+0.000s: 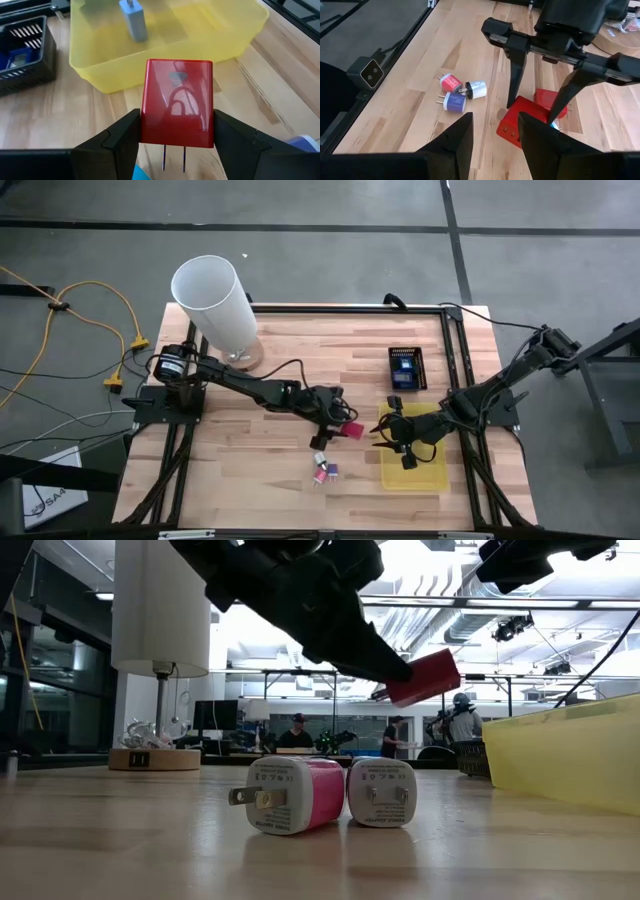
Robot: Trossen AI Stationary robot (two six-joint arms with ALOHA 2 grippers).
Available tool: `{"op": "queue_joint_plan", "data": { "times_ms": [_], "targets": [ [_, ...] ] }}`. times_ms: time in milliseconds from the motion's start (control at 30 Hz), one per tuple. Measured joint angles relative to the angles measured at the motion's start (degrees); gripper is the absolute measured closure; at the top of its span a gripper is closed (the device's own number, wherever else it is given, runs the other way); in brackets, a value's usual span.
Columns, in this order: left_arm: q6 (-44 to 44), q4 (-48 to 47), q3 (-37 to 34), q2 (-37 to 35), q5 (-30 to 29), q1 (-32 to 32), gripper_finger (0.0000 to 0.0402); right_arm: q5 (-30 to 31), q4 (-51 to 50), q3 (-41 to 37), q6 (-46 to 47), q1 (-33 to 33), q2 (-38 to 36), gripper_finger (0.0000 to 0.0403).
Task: Pick & Place Office items
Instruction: Put the bottom red charger adapter into the yellow bin
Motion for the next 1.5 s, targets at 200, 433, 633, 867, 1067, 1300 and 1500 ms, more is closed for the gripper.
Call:
{"op": "queue_joint_plan", "data": {
  "times_ms": [200,433,633,867,1067,1300,1500],
  "targets": [
    [-0.7,0.4,0.0,0.0,-1.2,0.0,0.0192,0.0,0.0,0.0,0.0,0.0,0.0,0.0261],
    [-0.8,0.7,0.0,0.0,-1.2,0.0,0.0193,0.0,0.0,0.0,0.0,0.0,0.0,0.0261],
    [-0.8,2.6,0.0,0.0,-1.2,-0.1,0.0193,0.0,0.0,0.0,0.0,0.0,0.0,0.0261],
    [-0.8,4.9,0.0,0.0,-1.2,-0.1,0.0193,0.0,0.0,0.0,0.0,0.0,0.0,0.0261],
    [-2.0,6.2,0.0,0.0,-1.2,-0.1,0.0193,0.0,0.0,0.0,0.0,0.0,0.0,0.0261],
    [-2.3,8.5,0.0,0.0,-2.1,-0.1,0.0193,0.0,0.5,0.0,0.4,0.0,0.0,0.0261],
    [-4.0,8.4,0.0,0.0,-7.0,-0.1,0.0193,4.5,0.5,0.0,0.3,0.0,0.0,0.0261]
  ]
}}
